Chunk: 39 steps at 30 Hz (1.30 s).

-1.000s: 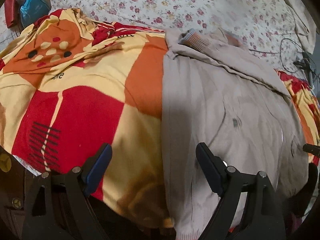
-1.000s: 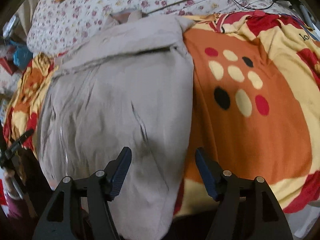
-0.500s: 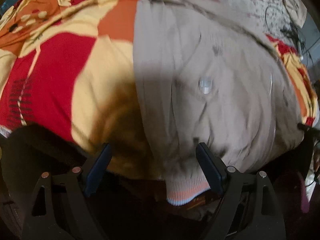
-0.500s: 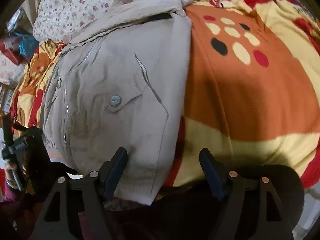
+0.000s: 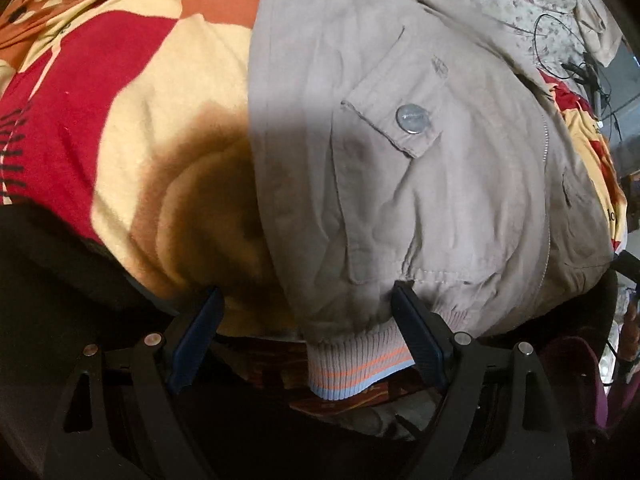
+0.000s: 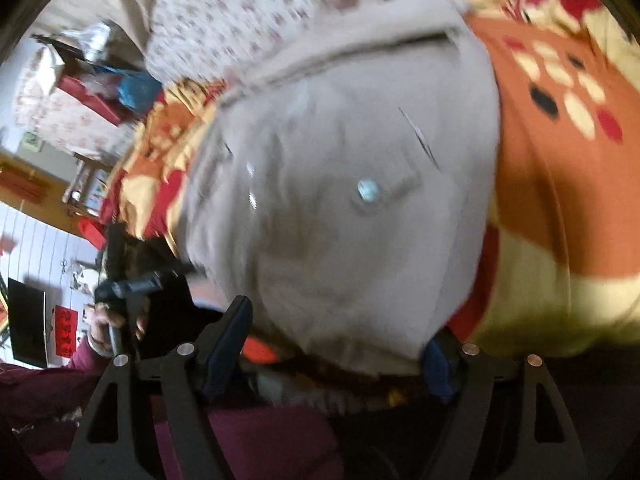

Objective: Fold large clothes
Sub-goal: 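Move both grippers to the striped ribbed hem of the jacket, then close both grippers on the ribbed hem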

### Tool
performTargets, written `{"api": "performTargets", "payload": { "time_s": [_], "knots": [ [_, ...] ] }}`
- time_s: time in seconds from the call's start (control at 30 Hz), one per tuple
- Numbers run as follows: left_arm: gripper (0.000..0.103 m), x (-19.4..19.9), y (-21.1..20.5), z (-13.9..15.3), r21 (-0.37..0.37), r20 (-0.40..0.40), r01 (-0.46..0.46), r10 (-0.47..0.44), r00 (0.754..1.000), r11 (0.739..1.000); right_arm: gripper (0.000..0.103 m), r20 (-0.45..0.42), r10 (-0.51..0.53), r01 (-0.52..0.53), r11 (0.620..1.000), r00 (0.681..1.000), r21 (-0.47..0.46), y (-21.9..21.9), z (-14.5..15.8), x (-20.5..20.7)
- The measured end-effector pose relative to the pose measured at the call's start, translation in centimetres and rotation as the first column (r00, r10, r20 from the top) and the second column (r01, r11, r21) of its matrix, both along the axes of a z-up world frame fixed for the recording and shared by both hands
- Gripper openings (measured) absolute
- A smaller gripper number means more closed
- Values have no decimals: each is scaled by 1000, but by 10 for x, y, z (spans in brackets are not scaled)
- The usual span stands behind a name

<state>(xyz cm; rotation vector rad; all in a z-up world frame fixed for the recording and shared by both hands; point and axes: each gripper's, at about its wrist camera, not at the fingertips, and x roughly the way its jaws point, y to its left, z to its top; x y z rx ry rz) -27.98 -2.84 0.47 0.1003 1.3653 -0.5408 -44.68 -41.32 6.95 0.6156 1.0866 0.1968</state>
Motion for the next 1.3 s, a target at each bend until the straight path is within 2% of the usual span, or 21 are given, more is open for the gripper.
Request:
{"api": "performTargets", "payload": {
  "time_s": [0.07, 0.17, 0.2, 0.3, 0.4, 0.43, 0.53, 0.57, 0.6, 0.63, 0.67, 0.73, 0.83, 0.9, 0.97, 1.07, 1.23, 1.3],
  "knots": [
    [86, -2, -2, 2, -3, 5, 5, -5, 1000, 1000, 80, -8, 27, -27, 999, 1000, 27, 4, -1, 4],
    [86, -2, -2, 0, 0, 7, 12, -12, 1000, 1000, 82, -95, 106, -114, 989, 990, -90, 14, -14, 1],
    [86, -2, -2, -1, 2, 5, 12, -12, 1000, 1000, 82, -124, 118, -131, 986, 985, -99, 16, -20, -1],
    [86, -5, -6, -4, 11, 6, 23, -23, 1000, 1000, 82, -187, 143, -150, 988, 972, -26, 22, -43, -8],
    [86, -8, -14, -5, 14, -1, 46, -46, 999, 999, 80, -209, 192, -199, 980, 959, -13, 34, -55, -13],
    [86, -9, -14, -5, 11, -6, 53, -53, 999, 999, 76, -202, 214, -222, 975, 956, -17, 39, -55, -13],
    [85, -9, -18, -8, 4, -47, 84, -84, 995, 996, 56, -163, 230, -238, 971, 960, -29, 48, -52, -11],
    [81, -11, -18, -10, 2, -49, 93, -93, 994, 996, 46, -161, 224, -233, 972, 961, -42, 47, -52, -9],
    [63, -13, -21, -11, -2, -50, 109, -109, 993, 994, 40, -162, 214, -226, 972, 963, -59, 46, -52, -8],
    [35, -14, -26, -14, -4, -65, 131, -131, 989, 991, 26, -157, 207, -219, 973, 966, -67, 45, -53, -6],
    [25, -16, -28, -15, -3, -76, 140, -140, 987, 990, 19, -143, 196, -208, 975, 970, -73, 42, -50, -6],
    [16, -19, -30, -8, -9, -58, 143, -143, 988, 990, 14, -101, 179, -186, 981, 979, -63, 40, -41, -7],
    [9, -23, -29, 15, -57, -43, 152, -155, 987, 987, 11, -27, 181, -182, 983, 983, -36, 41, -19, -9],
    [9, -24, -27, 46, -142, -18, 165, -169, 985, 976, 11, 33, 181, -180, 983, 983, -33, 39, 0, -8],
    [9, -19, -26, 76, -204, 43, 177, -171, 984, 963, 11, 92, 143, -141, 990, 985, -22, 30, 19, -5],
    [9, 3, -24, 119, -300, 130, 158, -123, 984, 941, 11, 204, 65, -71, 997, 977, 22, 12, 46, 6],
    [9, 66, -44, 156, -382, 223, 113, -27, 974, 917, 10, 327, -36, 35, 999, 944, 9, -12, 75, 42],
    [9, 85, -53, 159, -397, 245, 104, -3, 969, 912, 10, 357, -76, 80, 997, 931, 2, -25, 83, 64]
  ]
}}
